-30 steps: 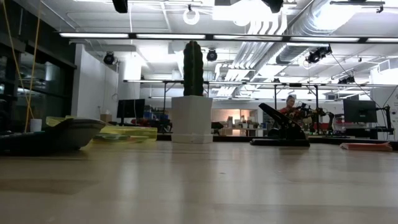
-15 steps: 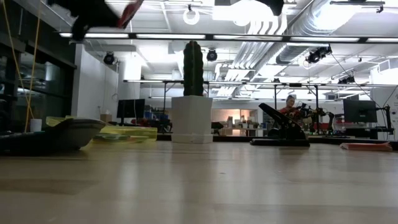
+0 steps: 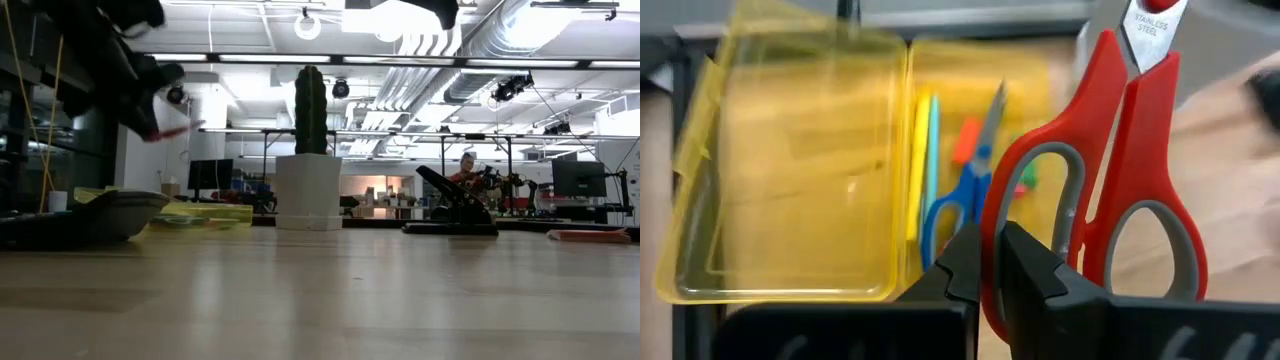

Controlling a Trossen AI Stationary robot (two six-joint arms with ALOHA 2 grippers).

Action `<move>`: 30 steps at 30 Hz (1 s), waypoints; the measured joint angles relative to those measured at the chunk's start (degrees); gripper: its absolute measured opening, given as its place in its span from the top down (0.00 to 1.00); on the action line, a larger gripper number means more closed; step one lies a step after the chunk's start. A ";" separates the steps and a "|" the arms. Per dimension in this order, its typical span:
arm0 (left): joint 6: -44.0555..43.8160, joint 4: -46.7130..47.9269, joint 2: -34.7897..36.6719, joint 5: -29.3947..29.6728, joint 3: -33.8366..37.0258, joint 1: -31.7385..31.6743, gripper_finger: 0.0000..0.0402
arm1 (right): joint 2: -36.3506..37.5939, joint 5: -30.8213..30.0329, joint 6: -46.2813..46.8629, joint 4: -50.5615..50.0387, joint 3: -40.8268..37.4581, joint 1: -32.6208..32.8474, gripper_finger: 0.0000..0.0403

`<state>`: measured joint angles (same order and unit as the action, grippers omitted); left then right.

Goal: Pack school essentials
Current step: Put the red scissors into the transparent yellow supply box

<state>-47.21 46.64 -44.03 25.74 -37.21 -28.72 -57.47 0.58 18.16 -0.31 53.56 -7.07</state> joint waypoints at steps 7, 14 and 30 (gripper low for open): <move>8.00 -2.71 -15.76 -8.52 0.00 -12.67 1.00 | 0.00 0.72 -0.11 -1.54 0.00 0.11 0.31; 14.44 -12.49 -26.60 -19.60 0.00 -19.04 1.00 | 0.00 0.72 -0.17 -2.58 0.00 0.11 0.31; 16.38 -13.62 -32.59 -20.76 0.00 -20.01 0.89 | 0.00 0.72 -0.62 -3.79 0.00 0.11 0.31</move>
<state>-30.83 33.02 -76.62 4.98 -37.21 -48.73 -57.47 1.30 17.54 -4.10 53.56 -6.96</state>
